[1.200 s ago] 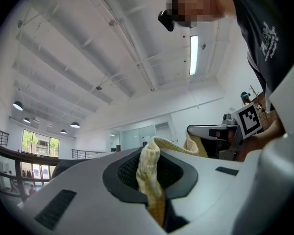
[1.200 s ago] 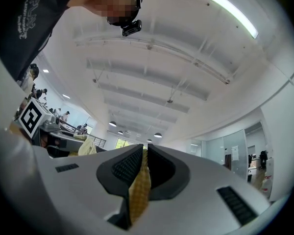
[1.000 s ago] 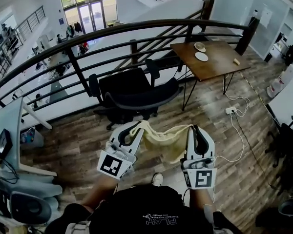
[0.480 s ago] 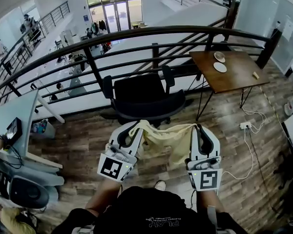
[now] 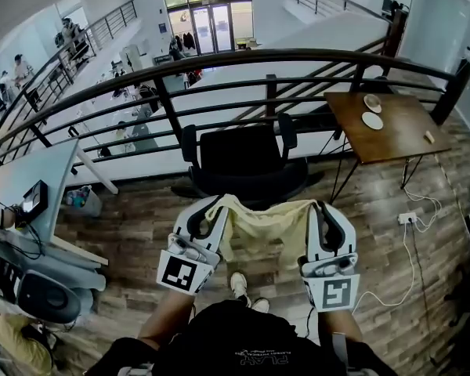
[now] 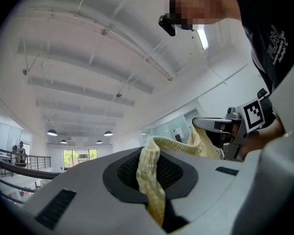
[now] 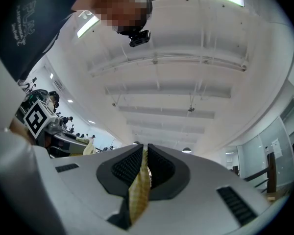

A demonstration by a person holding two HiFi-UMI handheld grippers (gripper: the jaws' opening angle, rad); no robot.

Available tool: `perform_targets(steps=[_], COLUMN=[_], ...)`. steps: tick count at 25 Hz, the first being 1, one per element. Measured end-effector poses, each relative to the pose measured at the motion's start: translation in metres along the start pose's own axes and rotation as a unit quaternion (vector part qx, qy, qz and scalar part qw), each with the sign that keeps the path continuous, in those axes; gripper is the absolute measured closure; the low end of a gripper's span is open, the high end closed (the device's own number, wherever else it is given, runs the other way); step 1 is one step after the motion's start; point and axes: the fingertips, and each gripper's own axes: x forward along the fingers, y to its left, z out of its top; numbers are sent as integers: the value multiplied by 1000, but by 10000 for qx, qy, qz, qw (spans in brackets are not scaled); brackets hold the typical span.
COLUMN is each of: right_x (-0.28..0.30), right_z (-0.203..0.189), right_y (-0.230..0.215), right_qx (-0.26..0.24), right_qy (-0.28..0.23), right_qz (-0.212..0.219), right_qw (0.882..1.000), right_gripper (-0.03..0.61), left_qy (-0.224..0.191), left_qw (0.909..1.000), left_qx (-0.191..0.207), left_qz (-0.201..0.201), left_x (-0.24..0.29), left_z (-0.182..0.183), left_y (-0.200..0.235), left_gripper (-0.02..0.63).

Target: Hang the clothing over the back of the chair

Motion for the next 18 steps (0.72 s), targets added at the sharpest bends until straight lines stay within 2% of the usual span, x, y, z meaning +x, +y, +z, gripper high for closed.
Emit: perform_targets(steps=[5,12,18], right_x=[18,41,72], right_z=[0,4,0], right_y=[1,-3,-7], right_qx=[-91,-223,-257], right_qy=[-132,-245,-327], right_qz=[144,171,172], right_qw=[9998,9993,9990], right_gripper=[538,538,538], left_qy=[-122,-188,-228], left_qw=[9999,9996,9997], left_qx=[-91,69,31], left_qz=[65,213,-4], left_x=[5,14,31], left_z=[3,15,17], left_y=[11,40,59], left_gripper=[572,572,572])
